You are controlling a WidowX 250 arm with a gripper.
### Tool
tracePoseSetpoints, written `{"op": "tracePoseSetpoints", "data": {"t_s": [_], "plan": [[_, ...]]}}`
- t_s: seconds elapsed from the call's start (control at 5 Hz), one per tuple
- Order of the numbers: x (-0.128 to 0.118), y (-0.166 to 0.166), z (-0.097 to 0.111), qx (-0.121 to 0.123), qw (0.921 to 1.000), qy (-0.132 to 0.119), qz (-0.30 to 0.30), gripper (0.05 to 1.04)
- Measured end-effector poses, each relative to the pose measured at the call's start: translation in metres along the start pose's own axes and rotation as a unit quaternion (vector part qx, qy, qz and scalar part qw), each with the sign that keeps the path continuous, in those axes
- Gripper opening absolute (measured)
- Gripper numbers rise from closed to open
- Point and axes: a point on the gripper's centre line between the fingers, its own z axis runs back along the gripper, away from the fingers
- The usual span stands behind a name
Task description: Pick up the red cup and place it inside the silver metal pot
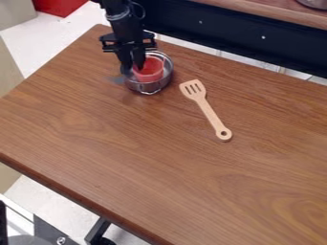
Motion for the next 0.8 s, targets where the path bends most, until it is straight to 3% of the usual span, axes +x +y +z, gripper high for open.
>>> {"op": "tracePoseSetpoints", "data": {"t_s": [0.2, 0.4, 0.6, 0.8], "plan": [[0.004, -0.002, 0.007, -0.003, 1.0000, 0.002, 0.007, 0.771], [0.002, -0.006, 0.010, -0.015, 0.9997, 0.013, 0.014, 0.984], [-0.001, -0.008, 0.011, -0.024, 0.9991, 0.025, 0.025, 0.999], [0.000, -0.015, 0.039, -0.034, 0.9992, 0.005, 0.018, 0.999]]}}
